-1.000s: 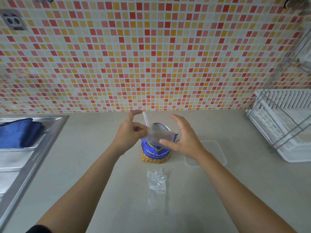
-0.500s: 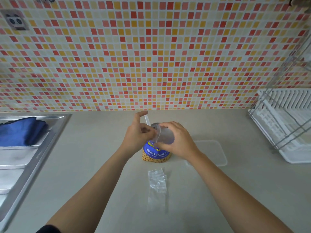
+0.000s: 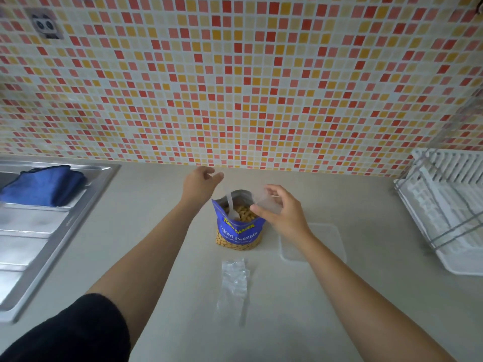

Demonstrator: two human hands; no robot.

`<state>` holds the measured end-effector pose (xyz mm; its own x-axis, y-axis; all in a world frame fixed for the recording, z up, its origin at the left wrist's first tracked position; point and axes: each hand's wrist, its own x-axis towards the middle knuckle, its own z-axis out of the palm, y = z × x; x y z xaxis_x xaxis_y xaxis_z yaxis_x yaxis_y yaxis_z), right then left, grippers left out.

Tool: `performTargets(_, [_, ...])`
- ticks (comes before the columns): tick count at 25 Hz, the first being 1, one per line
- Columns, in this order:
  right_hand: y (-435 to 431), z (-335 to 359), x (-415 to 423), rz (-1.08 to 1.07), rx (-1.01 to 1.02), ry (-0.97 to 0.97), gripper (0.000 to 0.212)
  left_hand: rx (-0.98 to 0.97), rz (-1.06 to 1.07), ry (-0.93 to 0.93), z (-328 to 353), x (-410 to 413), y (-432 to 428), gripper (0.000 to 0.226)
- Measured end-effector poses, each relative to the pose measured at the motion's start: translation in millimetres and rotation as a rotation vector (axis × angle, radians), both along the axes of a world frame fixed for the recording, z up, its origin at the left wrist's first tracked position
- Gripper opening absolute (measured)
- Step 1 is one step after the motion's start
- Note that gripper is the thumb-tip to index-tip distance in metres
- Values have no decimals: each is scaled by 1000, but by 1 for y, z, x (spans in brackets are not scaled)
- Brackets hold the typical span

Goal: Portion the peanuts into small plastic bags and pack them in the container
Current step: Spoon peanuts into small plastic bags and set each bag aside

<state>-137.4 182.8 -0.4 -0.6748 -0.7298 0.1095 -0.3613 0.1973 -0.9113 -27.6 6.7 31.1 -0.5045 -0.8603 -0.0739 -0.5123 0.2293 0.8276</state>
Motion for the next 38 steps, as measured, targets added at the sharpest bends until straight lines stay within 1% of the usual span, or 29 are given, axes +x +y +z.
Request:
performTargets(1, [1,0,-3,2,5,-23,59,19,-17,-68,0,-5,-3,46])
performTargets(2, [3,-1,-5,22,18,-42,58,37,-46,-106,-1,-9,-3,46])
performTargets(6, [10,-5,-2,117,46,-115,51,-24,-164,-49,-5,-15,7,26])
performTargets(10, [11,-10,-4,155,62,-172,47,-210,-352,-242,13,-9,9,18])
performTargets(11, [12,-11,-3,170,68,-190,47,-219,-364,-266,16,-6,7,18])
performTargets(12, [13,-13,-3,178,74,-197,48,-187,-353,-265,16,-2,3,17])
performTargets(13, [14,-15,-1,176,80,-197,49,-112,-310,-238,12,1,0,17])
performTargets(16, [14,-20,5,102,67,-211,45,158,-31,-75,-9,11,-2,17])
performTargets(18, [15,-22,8,68,41,-230,41,239,55,27,-18,16,0,16])
performTargets(19, [15,-23,9,61,42,-232,41,234,31,58,-20,20,1,16])
performTargets(20, [16,-23,10,57,49,-233,41,206,-40,74,-21,24,1,15])
performTargets(22, [16,-22,9,57,61,-237,41,97,-281,50,-20,33,0,13])
performTargets(23, [17,-23,9,58,68,-236,41,52,-368,35,-21,36,0,13])
performTargets(24, [16,-23,10,57,69,-232,41,38,-393,37,-24,38,1,13])
performTargets(25, [16,-25,10,52,65,-228,42,66,-344,54,-27,36,1,13])
performTargets(27, [15,-27,11,40,57,-229,42,175,-166,126,-31,30,6,15])
performTargets(28, [15,-28,12,37,56,-232,42,196,-103,154,-33,26,9,17])
performTargets(32, [15,-29,11,40,57,-260,42,192,-41,183,-36,21,13,21])
performTargets(34, [15,-31,10,42,40,-291,46,296,14,233,-39,23,8,21])
performTargets(36, [15,-34,9,43,22,-344,50,404,20,276,-42,26,4,18])
performTargets(38, [16,-36,8,45,0,-384,47,472,21,301,-45,27,1,14])
